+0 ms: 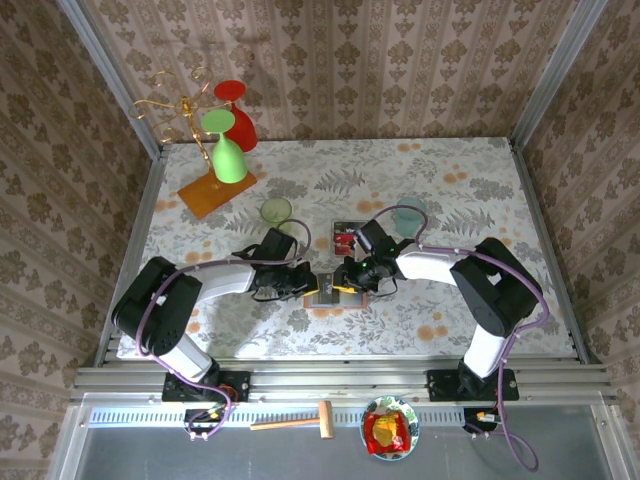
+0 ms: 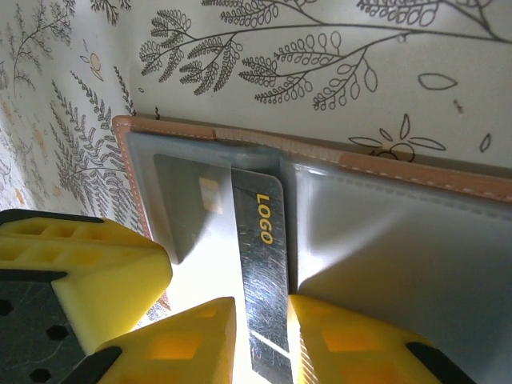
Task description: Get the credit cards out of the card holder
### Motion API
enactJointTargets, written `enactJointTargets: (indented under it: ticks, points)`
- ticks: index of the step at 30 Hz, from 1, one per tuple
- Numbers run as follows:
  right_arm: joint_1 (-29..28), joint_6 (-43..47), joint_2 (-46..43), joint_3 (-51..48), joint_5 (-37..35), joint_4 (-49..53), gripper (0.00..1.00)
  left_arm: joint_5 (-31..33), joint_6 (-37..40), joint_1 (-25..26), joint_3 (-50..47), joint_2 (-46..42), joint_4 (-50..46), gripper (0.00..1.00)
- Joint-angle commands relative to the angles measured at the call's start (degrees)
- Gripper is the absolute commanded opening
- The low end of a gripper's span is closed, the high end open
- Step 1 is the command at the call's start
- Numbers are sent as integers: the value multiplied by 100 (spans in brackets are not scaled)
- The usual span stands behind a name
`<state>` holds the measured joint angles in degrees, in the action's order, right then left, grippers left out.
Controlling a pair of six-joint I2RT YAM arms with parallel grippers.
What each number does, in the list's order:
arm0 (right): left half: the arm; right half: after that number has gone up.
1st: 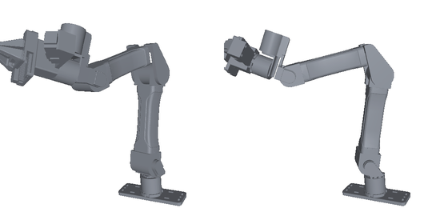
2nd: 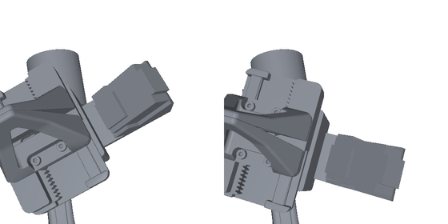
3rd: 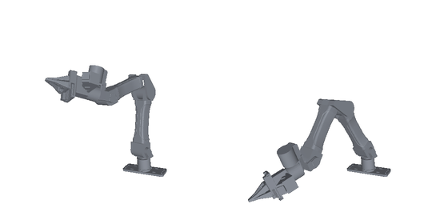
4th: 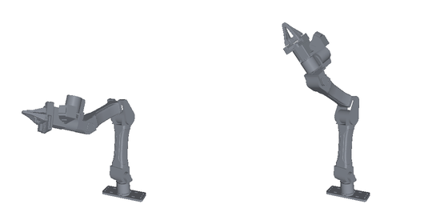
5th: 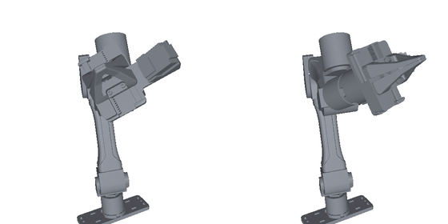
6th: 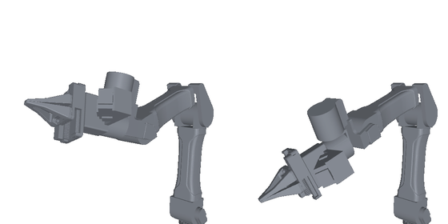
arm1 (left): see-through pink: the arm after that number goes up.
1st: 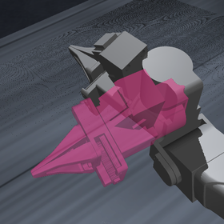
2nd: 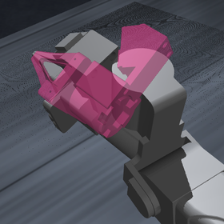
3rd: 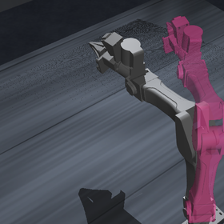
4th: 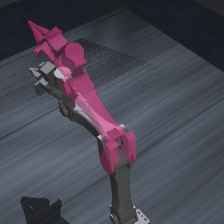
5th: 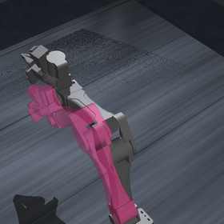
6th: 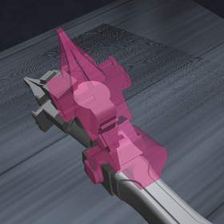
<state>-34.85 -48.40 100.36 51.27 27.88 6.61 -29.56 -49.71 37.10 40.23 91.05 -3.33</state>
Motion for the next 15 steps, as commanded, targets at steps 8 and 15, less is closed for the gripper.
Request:
enactJointTargets:
  ticks: [8,15]
  points:
    - [31,-44,190,-69,75,16,26,3,-51,25,-168,134,93,5]
    - [31,-113,240,-116,176,-149,25,12,-55,19,-182,172,52,4]
